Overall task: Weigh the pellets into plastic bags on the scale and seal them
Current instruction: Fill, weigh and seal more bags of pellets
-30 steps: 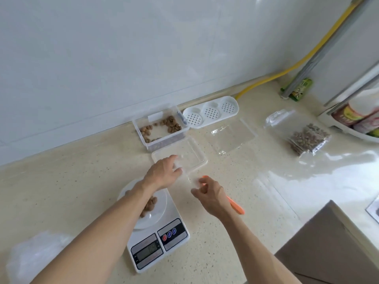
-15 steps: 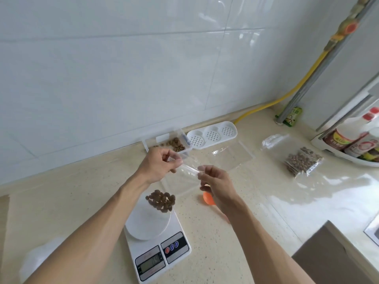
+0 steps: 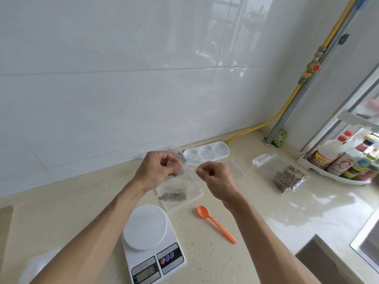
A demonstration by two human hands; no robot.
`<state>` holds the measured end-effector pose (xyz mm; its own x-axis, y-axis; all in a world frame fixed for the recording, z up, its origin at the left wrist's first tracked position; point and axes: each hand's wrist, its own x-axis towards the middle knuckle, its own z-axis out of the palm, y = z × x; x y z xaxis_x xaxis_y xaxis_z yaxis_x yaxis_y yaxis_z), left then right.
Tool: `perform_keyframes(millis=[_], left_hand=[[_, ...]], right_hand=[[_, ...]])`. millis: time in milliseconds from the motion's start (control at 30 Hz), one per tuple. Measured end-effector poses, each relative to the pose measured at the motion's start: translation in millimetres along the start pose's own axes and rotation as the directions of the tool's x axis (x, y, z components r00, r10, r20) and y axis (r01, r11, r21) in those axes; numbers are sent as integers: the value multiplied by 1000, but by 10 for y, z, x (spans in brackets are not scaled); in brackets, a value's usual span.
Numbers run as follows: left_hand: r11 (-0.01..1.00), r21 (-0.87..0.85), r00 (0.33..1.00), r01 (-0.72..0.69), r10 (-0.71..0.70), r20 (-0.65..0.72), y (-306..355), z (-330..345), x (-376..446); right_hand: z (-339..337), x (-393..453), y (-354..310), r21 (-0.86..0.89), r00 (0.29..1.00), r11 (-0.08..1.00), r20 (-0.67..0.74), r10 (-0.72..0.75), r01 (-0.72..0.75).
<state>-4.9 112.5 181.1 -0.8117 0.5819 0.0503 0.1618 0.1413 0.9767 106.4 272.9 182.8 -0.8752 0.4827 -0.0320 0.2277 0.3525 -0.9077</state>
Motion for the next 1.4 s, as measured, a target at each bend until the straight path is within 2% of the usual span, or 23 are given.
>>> perform_keyframes(millis=[100, 200, 300, 400, 500, 633, 767, 867, 1000, 1100, 1267, 1400], left_hand=[[997, 74, 1000, -11, 10, 20, -11, -54, -18], [987, 148, 998, -63, 61, 20, 9, -44, -77], [975, 191, 994, -112, 106, 39, 30, -8, -112], [985, 150, 996, -86, 80, 47, 53, 9, -128], [997, 58, 996, -43, 38, 75, 98, -21, -156], [995, 74, 997, -63, 59, 49, 147, -58, -175], [993, 82, 995, -87, 81, 65, 178, -42, -183], [989, 86, 992, -116, 111, 63, 199, 9, -177], [987, 67, 988, -146, 143, 53, 189, 67, -134], [996, -35, 996, -87, 87, 18, 162, 149, -58], [1000, 7, 990, -23, 22, 139, 148, 438, 101], [992, 114, 986, -58, 39, 164, 166, 792, 293]], right_hand=[[-52, -38, -66, -4, 999, 1000, -32, -22, 22], [-75, -88, -136, -10, 999, 999, 35, -35, 35], [-21, -83, -196, -137, 991, 985, 99, -92, 105], [46, -49, -237, -285, 984, 944, 101, -146, 169], [57, -39, -242, -335, 979, 920, 102, -178, 202], [62, -58, -260, -312, 985, 934, 66, -161, 174], [66, -71, -322, -289, 969, 926, 110, -219, 242], [66, -75, -331, -305, 968, 919, 87, -234, 250], [-81, -60, -290, -207, 985, 963, 73, -159, 171], [-337, -36, -148, -98, 996, 992, 52, -74, 79], [-608, 57, 79, -145, 998, 987, 0, -63, 62], [-862, 213, 281, -135, 999, 989, -4, -53, 52]])
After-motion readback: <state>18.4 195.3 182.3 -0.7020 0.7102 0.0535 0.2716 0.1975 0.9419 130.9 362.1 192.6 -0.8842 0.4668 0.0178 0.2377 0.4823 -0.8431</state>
